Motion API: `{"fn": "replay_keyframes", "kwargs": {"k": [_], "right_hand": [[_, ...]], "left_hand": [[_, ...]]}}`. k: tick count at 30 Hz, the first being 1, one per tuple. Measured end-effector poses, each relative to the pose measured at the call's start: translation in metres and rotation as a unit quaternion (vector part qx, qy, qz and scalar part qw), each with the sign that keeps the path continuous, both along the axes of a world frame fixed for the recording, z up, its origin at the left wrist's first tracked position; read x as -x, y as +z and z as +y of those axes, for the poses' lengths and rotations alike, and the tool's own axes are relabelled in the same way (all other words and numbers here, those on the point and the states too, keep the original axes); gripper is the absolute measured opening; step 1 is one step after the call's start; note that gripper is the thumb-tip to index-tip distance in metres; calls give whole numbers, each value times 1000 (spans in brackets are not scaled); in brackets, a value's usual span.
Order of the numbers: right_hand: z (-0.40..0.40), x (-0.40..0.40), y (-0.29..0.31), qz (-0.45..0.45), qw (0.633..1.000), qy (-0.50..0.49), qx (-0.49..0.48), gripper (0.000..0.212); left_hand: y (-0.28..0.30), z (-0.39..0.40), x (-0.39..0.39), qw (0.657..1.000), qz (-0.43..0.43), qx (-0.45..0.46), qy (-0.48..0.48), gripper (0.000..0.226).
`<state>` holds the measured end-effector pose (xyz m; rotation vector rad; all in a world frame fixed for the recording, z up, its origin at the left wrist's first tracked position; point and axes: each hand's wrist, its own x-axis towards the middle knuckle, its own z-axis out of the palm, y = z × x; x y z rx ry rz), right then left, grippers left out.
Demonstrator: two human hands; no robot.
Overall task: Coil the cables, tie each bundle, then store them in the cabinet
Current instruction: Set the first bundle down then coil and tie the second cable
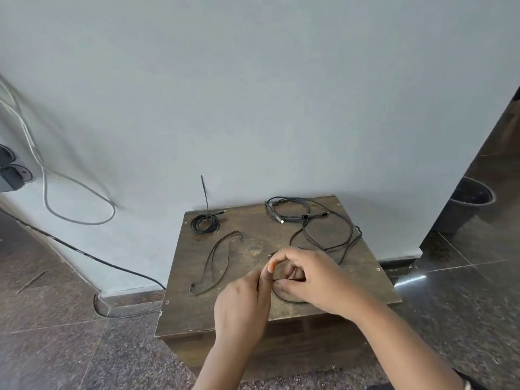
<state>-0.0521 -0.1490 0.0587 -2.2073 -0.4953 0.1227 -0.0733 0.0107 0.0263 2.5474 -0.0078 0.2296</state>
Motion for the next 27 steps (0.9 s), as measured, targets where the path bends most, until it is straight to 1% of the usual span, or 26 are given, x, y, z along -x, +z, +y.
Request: {"fn": "replay_keyframes", "kwargs": {"k": [1,2,3,4,5,6,7,8,11,13,15,16,17,18,19,21,22,23,24,27], "right_hand": [[-7,-6,1,5,1000,-11,-13,18],[-14,-11,2,10,999,-23,-35,15],[-19,-16,2,10,998,-35,-59,13],[-22,-20,0,5,995,-51,-81,12],[-25,-24,-3,-2,993,-69,-99,12],[-25,-27,-6,-7,990,-85,-113,12],[-24,-30,-9,-8,987,-99,-124,12],[-22,-32,-14,-7,985,-109,-133,12],[-11,-34,-24,4,980,-116,-160,12],[0,-31,-30,33,979,-110,-171,15],[11,-27,-36,53,984,-101,-136,19],[16,-24,-38,60,988,-94,-106,20],[20,-21,-40,66,992,-80,-66,22],[22,-18,-41,63,996,-61,-15,23],[24,-14,-40,53,997,-37,38,24],[28,-8,-34,29,994,-2,101,24],[28,-6,-32,16,994,2,112,21],[27,-5,-29,4,993,1,117,18],[26,-5,-24,-4,993,1,122,16],[20,-5,-14,-7,988,35,153,19]], "left_hand": [[1,-1,-5,998,24,47,17,61],[3,0,-10,989,67,131,27,62],[5,2,-14,960,132,245,24,61],[7,3,-15,911,201,361,6,58],[8,5,-16,853,251,458,-22,54],[10,6,-15,802,277,527,-49,49],[10,6,-15,763,287,574,-73,44],[10,5,-14,735,287,608,-92,40],[12,1,-15,669,266,685,-109,30],[14,-1,-17,607,252,747,-100,27],[13,-1,-19,535,239,805,-91,25],[13,-1,-19,506,230,826,-89,23],[12,0,-21,489,218,840,-88,21],[11,0,-22,485,205,846,-87,19],[10,1,-23,491,190,846,-83,18],[8,2,-26,524,162,833,-70,14],[6,2,-28,549,150,820,-65,13],[5,1,-30,578,136,802,-62,12],[3,1,-32,616,120,776,-64,13],[-2,0,-33,763,58,638,-81,8]]}}
